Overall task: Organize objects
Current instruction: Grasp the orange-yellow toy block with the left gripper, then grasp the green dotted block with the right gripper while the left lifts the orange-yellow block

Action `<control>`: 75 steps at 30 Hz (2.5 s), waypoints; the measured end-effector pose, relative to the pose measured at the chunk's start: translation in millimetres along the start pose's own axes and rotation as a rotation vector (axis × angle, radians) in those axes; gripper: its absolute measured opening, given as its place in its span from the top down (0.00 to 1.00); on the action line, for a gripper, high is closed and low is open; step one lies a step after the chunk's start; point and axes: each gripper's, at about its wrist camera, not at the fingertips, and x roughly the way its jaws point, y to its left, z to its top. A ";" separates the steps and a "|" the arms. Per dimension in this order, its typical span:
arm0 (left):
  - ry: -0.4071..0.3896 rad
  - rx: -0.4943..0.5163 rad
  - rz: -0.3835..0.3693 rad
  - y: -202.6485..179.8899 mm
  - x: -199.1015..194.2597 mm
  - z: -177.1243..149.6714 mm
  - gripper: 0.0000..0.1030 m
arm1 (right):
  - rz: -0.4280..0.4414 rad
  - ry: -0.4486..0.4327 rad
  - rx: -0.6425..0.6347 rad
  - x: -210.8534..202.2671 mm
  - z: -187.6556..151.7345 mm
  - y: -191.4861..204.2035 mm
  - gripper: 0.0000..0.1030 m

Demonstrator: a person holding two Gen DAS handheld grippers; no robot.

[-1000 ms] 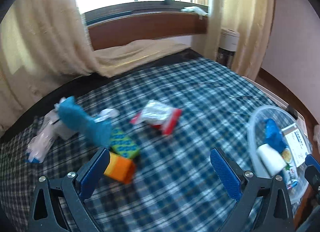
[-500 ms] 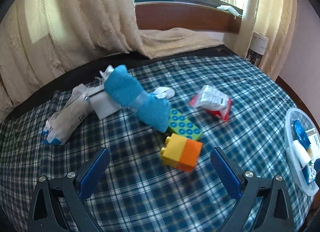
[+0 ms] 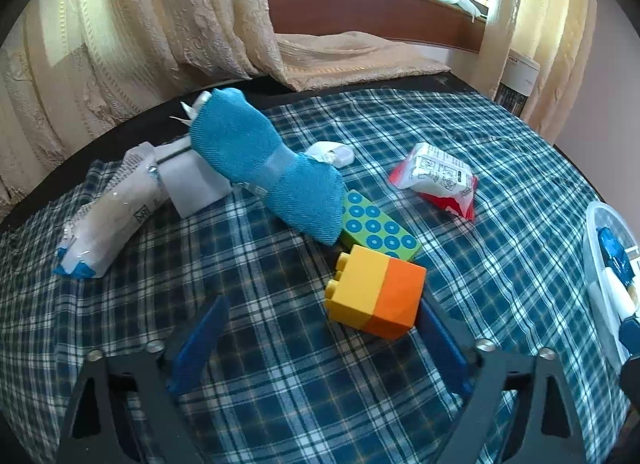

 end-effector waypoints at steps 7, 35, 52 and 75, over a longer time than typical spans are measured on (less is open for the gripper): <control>0.008 0.004 -0.050 -2.1 1.6 0.1 0.48 | 0.006 0.022 -0.025 14.2 3.5 11.4 0.42; -0.073 -0.134 0.024 58.5 -34.4 22.7 0.56 | 0.021 0.171 -0.269 131.8 53.6 89.9 0.44; -0.041 -0.158 0.029 68.3 -24.6 21.2 0.56 | -0.011 0.215 -0.342 177.5 63.8 101.6 0.64; -0.062 -0.123 -0.004 51.0 -38.2 22.4 0.56 | -0.006 0.177 -0.250 109.6 33.5 75.3 0.71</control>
